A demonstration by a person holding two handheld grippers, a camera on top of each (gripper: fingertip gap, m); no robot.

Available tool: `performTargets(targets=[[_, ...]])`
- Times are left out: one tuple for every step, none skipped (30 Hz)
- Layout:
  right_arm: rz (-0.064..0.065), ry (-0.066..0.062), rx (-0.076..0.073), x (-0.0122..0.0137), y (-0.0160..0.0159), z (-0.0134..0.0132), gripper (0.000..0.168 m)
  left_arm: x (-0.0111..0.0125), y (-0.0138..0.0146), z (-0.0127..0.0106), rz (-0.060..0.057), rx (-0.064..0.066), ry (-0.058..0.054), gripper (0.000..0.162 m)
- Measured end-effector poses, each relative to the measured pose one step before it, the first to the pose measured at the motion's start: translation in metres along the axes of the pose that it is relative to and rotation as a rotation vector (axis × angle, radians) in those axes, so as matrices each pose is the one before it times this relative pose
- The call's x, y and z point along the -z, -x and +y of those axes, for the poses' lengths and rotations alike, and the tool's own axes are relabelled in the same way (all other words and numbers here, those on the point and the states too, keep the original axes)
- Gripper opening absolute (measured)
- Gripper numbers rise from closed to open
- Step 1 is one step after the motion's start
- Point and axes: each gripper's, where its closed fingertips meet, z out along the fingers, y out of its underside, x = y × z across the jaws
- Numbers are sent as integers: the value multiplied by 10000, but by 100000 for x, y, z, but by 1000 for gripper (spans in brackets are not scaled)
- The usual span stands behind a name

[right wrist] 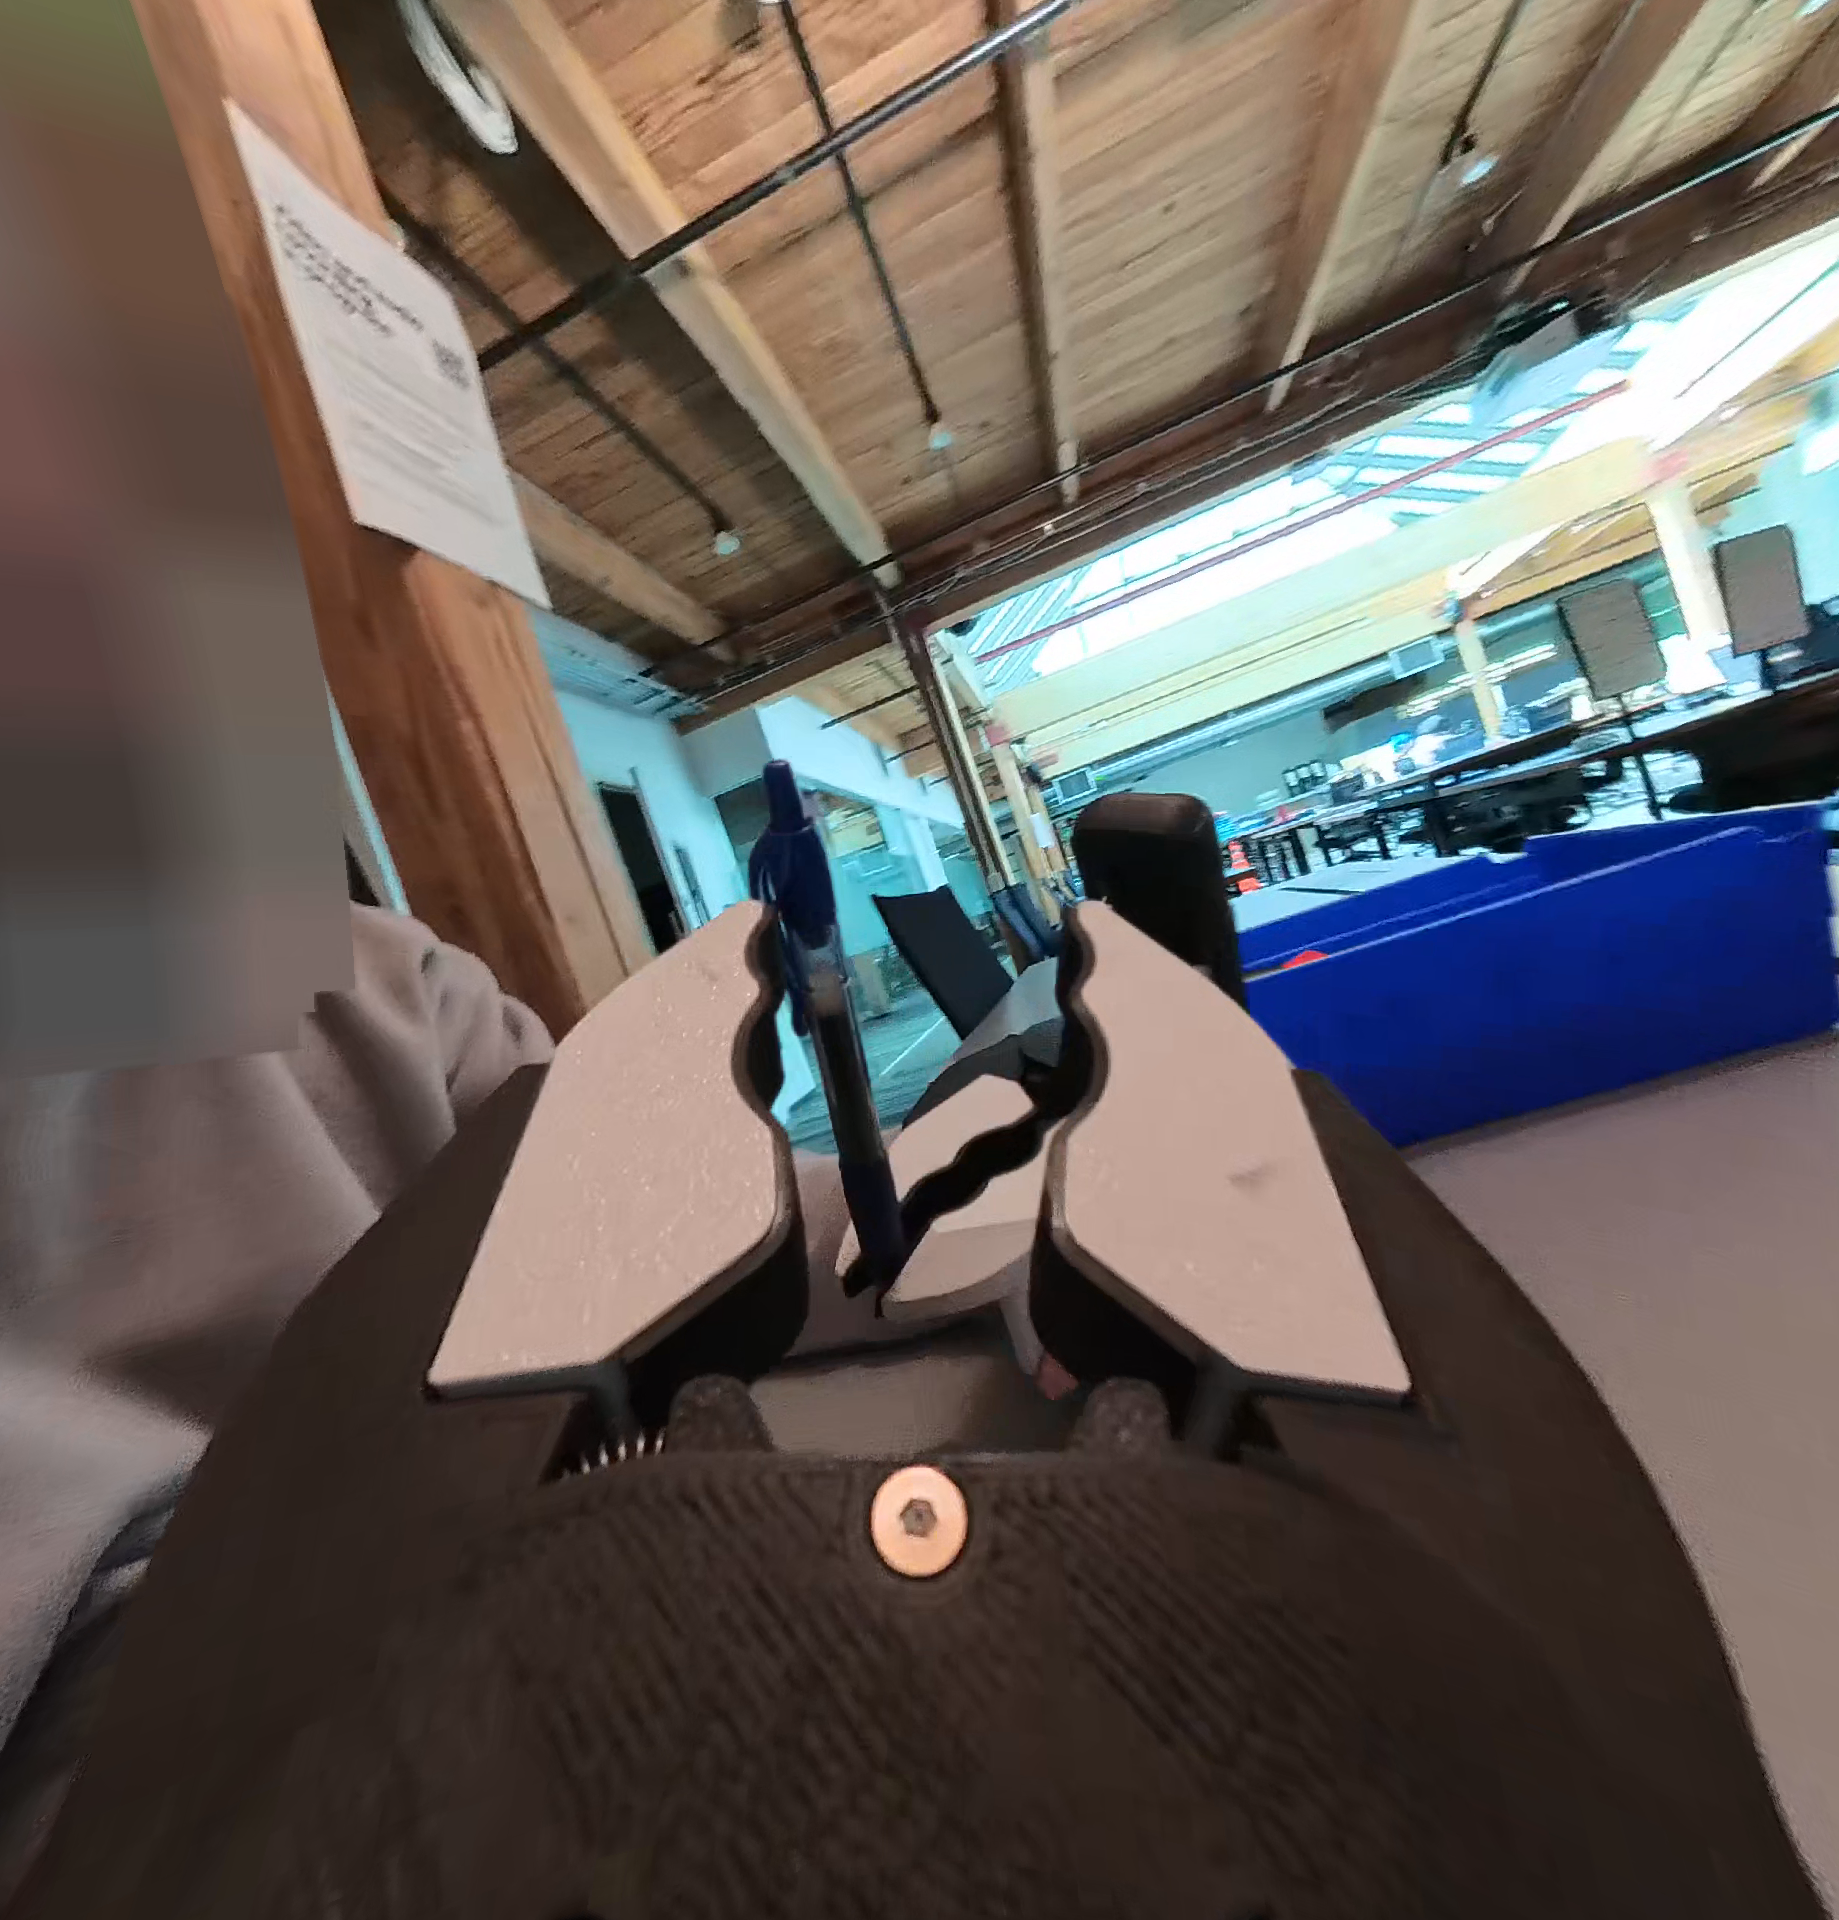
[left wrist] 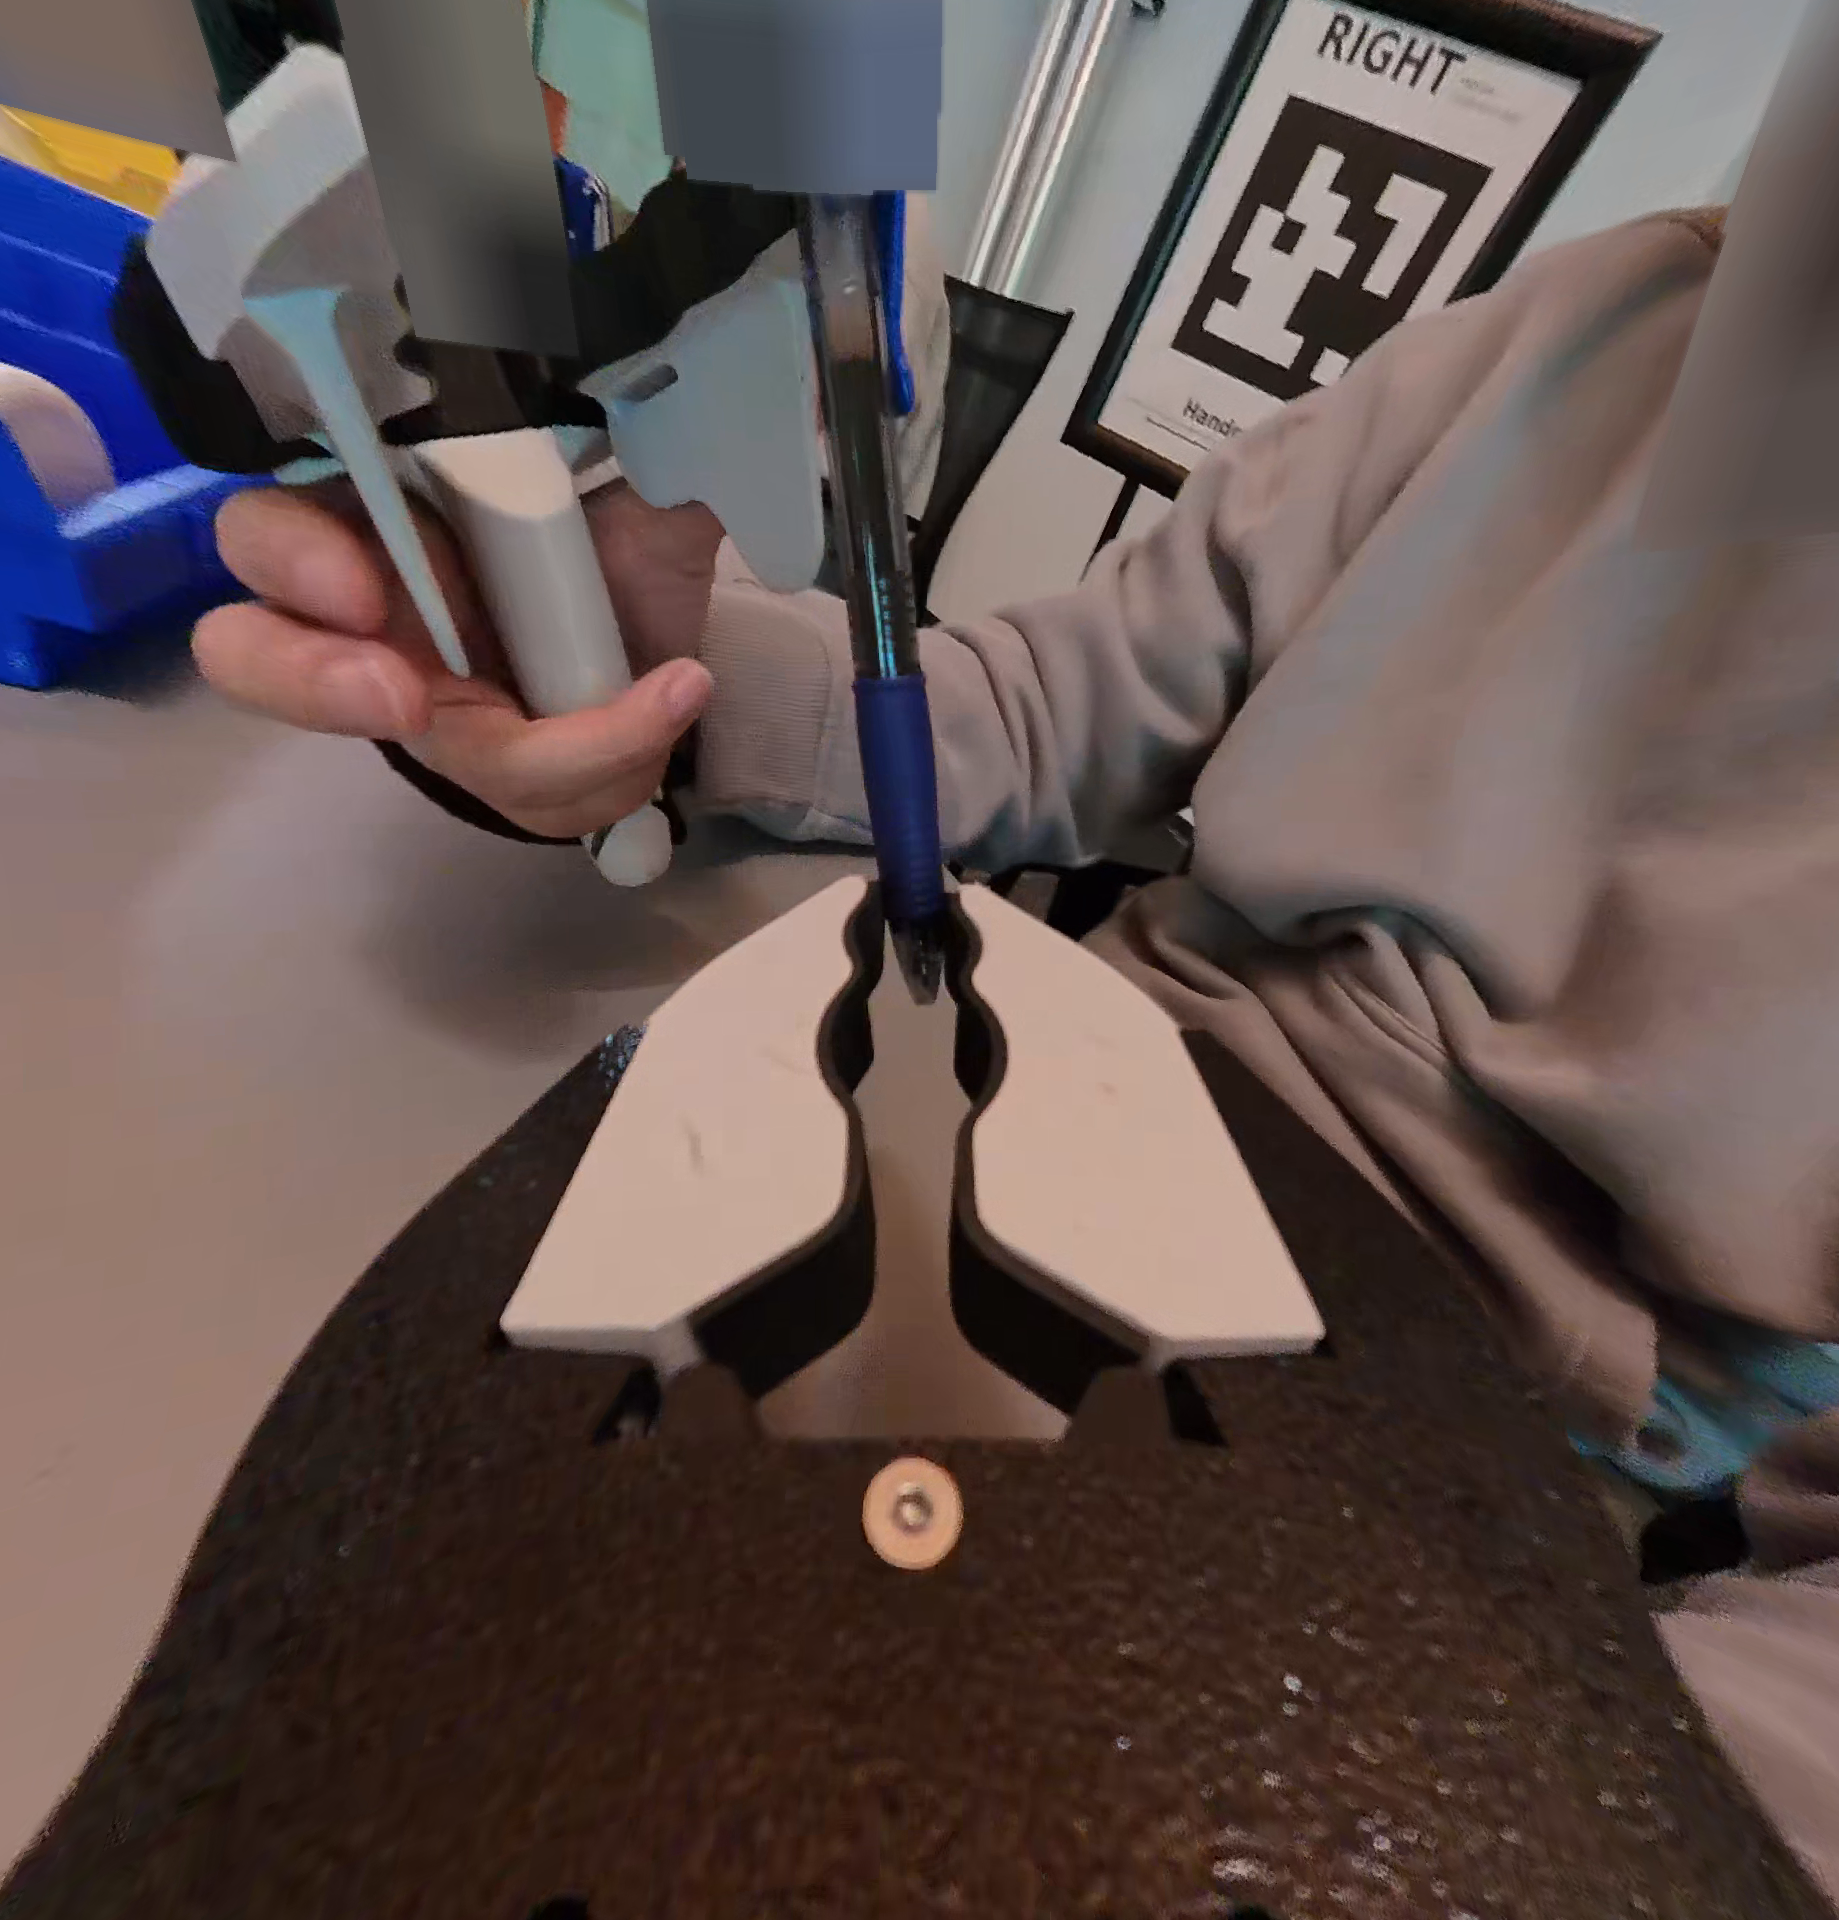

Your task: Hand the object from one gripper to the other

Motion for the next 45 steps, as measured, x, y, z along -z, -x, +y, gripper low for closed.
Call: performTargets(targets=[[-322,44,53,-121,564,156,46,-197,-274,108,199,44,72,10],[-253,12,28,-73,465,55,45,-137,-144,26,125,41,15,10],[-172,7,11,-32,307,16,44,-72,-68,-3,66,32,-13,10],[-112,26,54,-2,196,29,43,-35,-205,15,178,106,-3,11],[-46,-16,95,-3,105,-13,42,-29,-216,3,197,133,-17,10],[-107,-40,88,-9,215,-45,43,-23,-126,0,121,105,-21,10],[-190,8,19,-13,328,16,42,-38,-130,0,129,94,-13,10],[-274,26,-10,-51,441,42,41,-33,-182,-4,153,81,-17,10],[-175,6,57,-73,317,22,41,-35,-109,-39,100,59,-32,10],[-68,-3,126,-54,192,18,41,-38,-81,8,70,49,-3,10],[-34,55,123,-63,129,95,38,-38,-52,83,49,53,48,10],[-52,30,120,-14,122,31,32,-28,68,109,-27,30,61,10],[-101,-47,128,19,187,-90,26,-12,194,44,-112,29,18,10],[-143,-85,106,36,264,-120,24,14,103,-14,-32,102,-27,10],[-48,-100,25,27,139,-156,28,32,8,-8,43,143,-25,10],[-37,-35,-4,-2,100,-89,31,35,134,58,-46,110,13,10],[85,94,45,-27,-99,96,31,4,139,197,-53,79,101,10],[227,189,217,-30,-328,229,20,-50,146,250,-64,42,137,10],[276,128,232,-8,-397,139,16,-73,134,115,-74,-25,73,10],[119,51,54,-5,-225,-43,16,-40,101,-16,-85,-39,18,10],[148,52,-34,28,-303,-99,16,23,185,-121,-161,-100,-56,10],[373,33,88,77,-583,-143,17,114,275,-190,-222,-96,-116,10],[453,-31,181,141,-641,-166,17,189,378,-243,-275,-58,-161,10],[379,-97,179,152,-508,-221,17,245,571,-292,-411,-56,-194,10],[488,-213,238,207,-607,-379,17,306,912,-433,-678,-131,-265,11],[728,-288,330,276,-909,-464,16,398,1308,-636,-1018,-303,-358,11],[923,-231,330,336,-1207,-368,16,431,1598,-745,-1296,-511,-403,12],[996,-147,287,355,-1362,-267,16,398,1424,-736,-1282,-767,-380,22],[831,-159,248,338,-1109,-287,16,358,1250,-598,-1256,-934,-294,32],[643,-178,255,278,-806,-291,16,311,1283,-370,-1340,-1064,-103,35],[511,-127,221,214,-592,-232,16,193,961,-130,-1155,-1222,104,37],[337,-77,163,125,-381,-144,16,9,365,-5,-766,-1260,190,42],[213,-78,109,60,-207,-101,16,-148,38,23,-559,-1142,242,44],[87,-92,50,9,-42,-47,16,-274,-162,-21,-397,-851,229,45],[-88,-13,-83,-43,152,106,16,-368,-399,-175,-184,-453,114,47],[-134,28,-209,-92,181,205,16,-403,-294,-191,-195,-150,87,48],[-47,-9,-237,-74,82,213,16,-382,-6,-18,-351,-72,179,47],[-65,-15,-169,-71,112,232,16,-308,6,130,-299,-168,231,46],[-168,69,-137,-99,250,311,16,-191,-138,161,-138,-309,208,44],[-93,113,-62,-126,176,310,16,-57,-165,187,-57,-357,169,34],[9,100,59,-97,44,224,16,-10,-88,206,-17,-269,156,16],[-5,73,135,-37,61,119,16,17,85,190,-26,-49,142,14],[-28,84,104,15,38,66,16,40,169,109,58,221,87,13],[-12,18,49,63,-48,-90,16,133,176,-58,196,456,-41,12],[-92,-43,8,109,21,-193,16,256,196,-266,263,579,-233,11]])
